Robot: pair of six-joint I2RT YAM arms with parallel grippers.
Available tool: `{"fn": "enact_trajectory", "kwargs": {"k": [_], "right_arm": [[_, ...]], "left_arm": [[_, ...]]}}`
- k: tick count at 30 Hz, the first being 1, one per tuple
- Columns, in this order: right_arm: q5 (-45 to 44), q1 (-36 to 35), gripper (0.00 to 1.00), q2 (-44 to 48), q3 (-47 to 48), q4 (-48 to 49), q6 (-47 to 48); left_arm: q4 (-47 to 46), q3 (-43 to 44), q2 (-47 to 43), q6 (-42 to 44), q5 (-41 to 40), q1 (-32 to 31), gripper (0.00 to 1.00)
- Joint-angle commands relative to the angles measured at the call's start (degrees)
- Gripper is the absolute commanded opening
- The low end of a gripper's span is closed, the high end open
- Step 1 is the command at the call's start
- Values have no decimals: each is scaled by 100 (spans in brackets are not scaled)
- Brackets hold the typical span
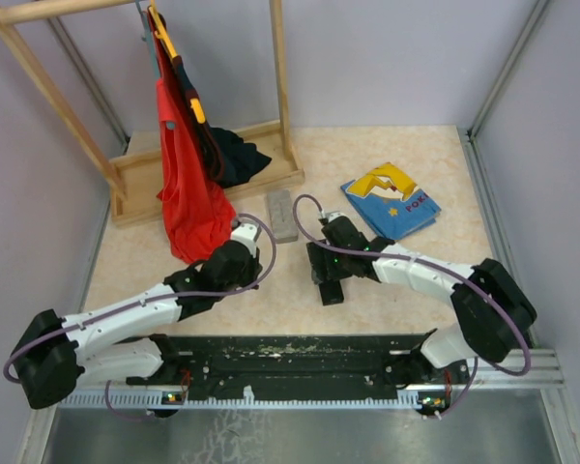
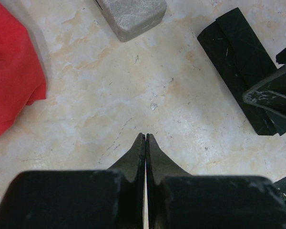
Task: Organize the sunglasses
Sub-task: Move the sunglasses case to the center of the board.
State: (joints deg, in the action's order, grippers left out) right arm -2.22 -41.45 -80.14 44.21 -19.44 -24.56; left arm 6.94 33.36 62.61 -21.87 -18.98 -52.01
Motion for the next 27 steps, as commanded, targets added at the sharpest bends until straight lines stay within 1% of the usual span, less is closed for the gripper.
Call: {"fn": "enact_trajectory", "kwargs": {"k": [1,3,6,15,17,19,23,26,27], "right_arm": [[-754,-270,84,-393,507,-251,63],[-971,-375,84,-605,632,-362,29],[-1104,-471,80,-809,717,-390,-17],[-1292,-658,63,-1201,948,-473,-71],[-1374,-680,58,-1271,993,-523,-92],[-1484,-689,50,-1294,1012,-549,-155],[-1593,-690,41,-1314,1094,-563,-190],[-1741,-668,36,-1397,1326,-632,-107],[-1756,-639,36,-1601,1434,-659,-67]], "left_arm": [[113,-60,-276,-129,-151,-9,0],[139,-107,-390,-180,-195,-10,0],[165,-174,-567,-223,-211,-2,0],[198,-316,-723,-281,-209,-7,0],[174,-366,-761,-291,-203,-10,0],[141,-415,-807,-302,-183,-10,0],[106,-484,-834,-293,-169,-10,0],[108,-518,-866,-293,-176,-11,0],[106,-542,-883,-297,-176,-10,0]]}}
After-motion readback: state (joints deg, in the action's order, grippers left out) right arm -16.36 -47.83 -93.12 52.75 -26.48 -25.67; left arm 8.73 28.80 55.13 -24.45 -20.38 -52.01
